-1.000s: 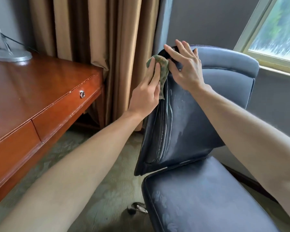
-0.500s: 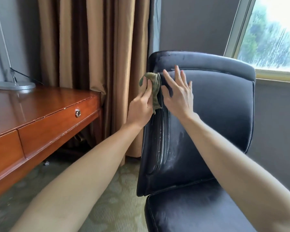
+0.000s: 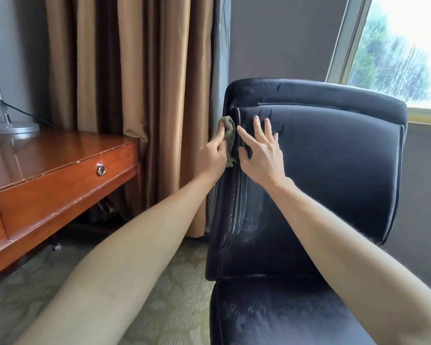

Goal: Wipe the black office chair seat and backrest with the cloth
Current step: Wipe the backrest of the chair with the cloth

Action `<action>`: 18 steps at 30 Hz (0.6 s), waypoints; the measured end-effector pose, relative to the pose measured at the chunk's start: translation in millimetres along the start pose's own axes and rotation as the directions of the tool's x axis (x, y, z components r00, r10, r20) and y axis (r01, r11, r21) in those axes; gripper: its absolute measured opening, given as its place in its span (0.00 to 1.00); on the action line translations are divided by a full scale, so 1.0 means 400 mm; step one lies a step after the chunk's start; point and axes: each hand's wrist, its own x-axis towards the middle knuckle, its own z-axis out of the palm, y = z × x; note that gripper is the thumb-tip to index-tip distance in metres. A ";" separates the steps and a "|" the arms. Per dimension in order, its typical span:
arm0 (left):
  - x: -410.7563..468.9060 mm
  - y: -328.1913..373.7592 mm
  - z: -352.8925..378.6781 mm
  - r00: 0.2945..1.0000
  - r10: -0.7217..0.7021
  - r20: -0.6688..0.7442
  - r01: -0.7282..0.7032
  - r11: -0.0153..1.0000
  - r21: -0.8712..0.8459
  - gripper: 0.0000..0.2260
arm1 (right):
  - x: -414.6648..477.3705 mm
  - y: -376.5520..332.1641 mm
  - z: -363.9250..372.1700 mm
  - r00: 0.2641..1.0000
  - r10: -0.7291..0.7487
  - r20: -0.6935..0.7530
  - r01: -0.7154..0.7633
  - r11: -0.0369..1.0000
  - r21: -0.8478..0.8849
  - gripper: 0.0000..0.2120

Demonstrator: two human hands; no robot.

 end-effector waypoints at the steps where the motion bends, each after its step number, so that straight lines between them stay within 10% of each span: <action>1: 0.006 0.004 0.007 0.998 -0.063 0.001 0.063 0.997 -0.036 0.20 | 0.000 0.005 0.002 1.000 0.002 0.009 -0.002 1.000 -0.003 0.25; 18: -0.013 -0.004 -0.022 0.990 -0.089 -0.106 0.083 0.995 -0.058 0.19 | -0.032 -0.010 -0.027 0.992 -0.124 0.007 0.124 0.992 -0.034 0.26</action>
